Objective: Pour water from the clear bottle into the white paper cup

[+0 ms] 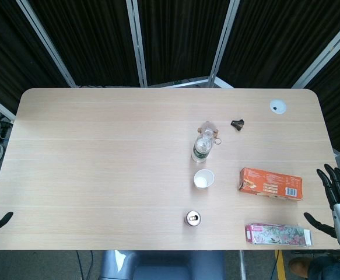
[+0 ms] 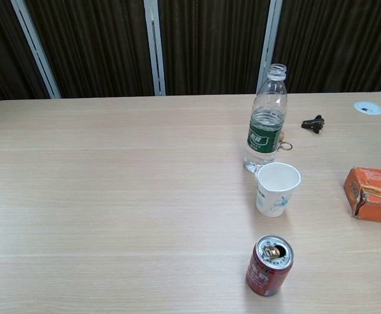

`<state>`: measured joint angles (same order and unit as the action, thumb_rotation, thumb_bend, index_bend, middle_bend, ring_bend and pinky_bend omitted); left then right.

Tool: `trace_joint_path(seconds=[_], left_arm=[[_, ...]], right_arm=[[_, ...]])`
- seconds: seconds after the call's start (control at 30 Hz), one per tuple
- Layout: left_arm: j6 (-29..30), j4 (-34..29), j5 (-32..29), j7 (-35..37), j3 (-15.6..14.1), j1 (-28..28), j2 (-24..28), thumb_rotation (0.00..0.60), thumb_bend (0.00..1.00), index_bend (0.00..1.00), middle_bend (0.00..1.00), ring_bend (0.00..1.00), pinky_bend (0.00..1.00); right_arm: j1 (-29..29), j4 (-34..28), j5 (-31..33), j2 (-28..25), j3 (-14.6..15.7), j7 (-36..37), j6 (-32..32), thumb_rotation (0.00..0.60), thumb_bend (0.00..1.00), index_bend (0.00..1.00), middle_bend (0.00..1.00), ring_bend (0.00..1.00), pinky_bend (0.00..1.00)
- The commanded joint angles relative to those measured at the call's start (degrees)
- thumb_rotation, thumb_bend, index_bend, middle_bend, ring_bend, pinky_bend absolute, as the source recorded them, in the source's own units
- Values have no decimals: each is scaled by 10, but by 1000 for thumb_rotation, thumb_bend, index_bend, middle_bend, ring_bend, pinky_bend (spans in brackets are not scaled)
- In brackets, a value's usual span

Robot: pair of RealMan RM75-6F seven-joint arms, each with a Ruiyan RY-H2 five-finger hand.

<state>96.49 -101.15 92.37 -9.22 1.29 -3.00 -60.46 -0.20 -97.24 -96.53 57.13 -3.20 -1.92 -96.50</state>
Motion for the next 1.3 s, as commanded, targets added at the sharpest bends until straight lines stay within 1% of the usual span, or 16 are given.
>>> trace_joint_path(seconds=[0.03, 0.27, 0.37, 0.4, 0.43, 0.5, 0.57, 0.6, 0.7, 0.8, 0.93, 1.1, 1.23, 1.3], left_arm=[[0, 0, 0, 0, 0, 0, 0, 600, 0, 0, 0, 0, 0], [0, -1, -1, 2, 1, 0, 1, 600, 0, 0, 0, 0, 0], [-2, 1, -2, 1, 1, 1, -1, 600, 0, 0, 0, 0, 0], [-4, 2, -2, 0, 1, 2, -2, 600, 0, 0, 0, 0, 0], [-8, 4, -3, 0, 2, 4, -3, 600, 0, 0, 0, 0, 0], [-13, 4, -5, -1, 3, 7, -5, 600, 0, 0, 0, 0, 0], [-17, 2, -7, -1, 5, 10, -6, 600, 0, 0, 0, 0, 0], [-20, 1, -8, -3, 6, 12, -7, 600, 0, 0, 0, 0, 0], [-27, -1, -13, -10, 9, 17, -11, 600, 0, 0, 0, 0, 0], [-34, -2, -24, -19, 13, 20, -14, 600, 0, 0, 0, 0, 0], [-45, -4, -50, -33, 24, 27, -22, 600, 0, 0, 0, 0, 0], [-63, -2, -84, -50, 37, 37, -30, 600, 0, 0, 0, 0, 0], [-70, 1, -104, -60, 46, 42, -36, 600, 0, 0, 0, 0, 0], [-71, 1, -109, -62, 48, 43, -36, 600, 0, 0, 0, 0, 0]], right_arm=[[0, 0, 0, -1, 0, 0, 0, 600, 0, 0, 0, 0, 0], [4, 1, 2, 0, 2, -1, 11, 600, 0, 0, 0, 0, 0], [19, -2, 12, -6, 0, 30, 39, 600, 0, 0, 0, 0, 0], [27, -3, 17, -9, -2, 50, 53, 600, 0, 0, 0, 0, 0], [45, -1, 26, -13, -7, 89, 81, 600, 0, 0, 0, 0, 0], [74, 15, 40, -18, -17, 142, 124, 600, 0, 0, 0, 0, 0], [107, 40, 53, -17, -29, 192, 170, 600, 0, 0, 0, 0, 0], [132, 60, 63, -14, -37, 231, 206, 600, 0, 0, 0, 0, 0], [187, 105, 80, -5, -52, 324, 285, 600, 0, 0, 0, 0, 0], [235, 146, 85, 5, -62, 392, 349, 600, 0, 0, 0, 0, 0], [298, 199, 71, 27, -65, 472, 424, 600, 0, 0, 0, 0, 0], [367, 256, 43, 70, -55, 546, 489, 600, 0, 0, 0, 0, 0], [410, 302, 30, 116, -49, 596, 517, 600, 0, 0, 0, 0, 0], [423, 316, 29, 131, -46, 612, 527, 600, 0, 0, 0, 0, 0]])
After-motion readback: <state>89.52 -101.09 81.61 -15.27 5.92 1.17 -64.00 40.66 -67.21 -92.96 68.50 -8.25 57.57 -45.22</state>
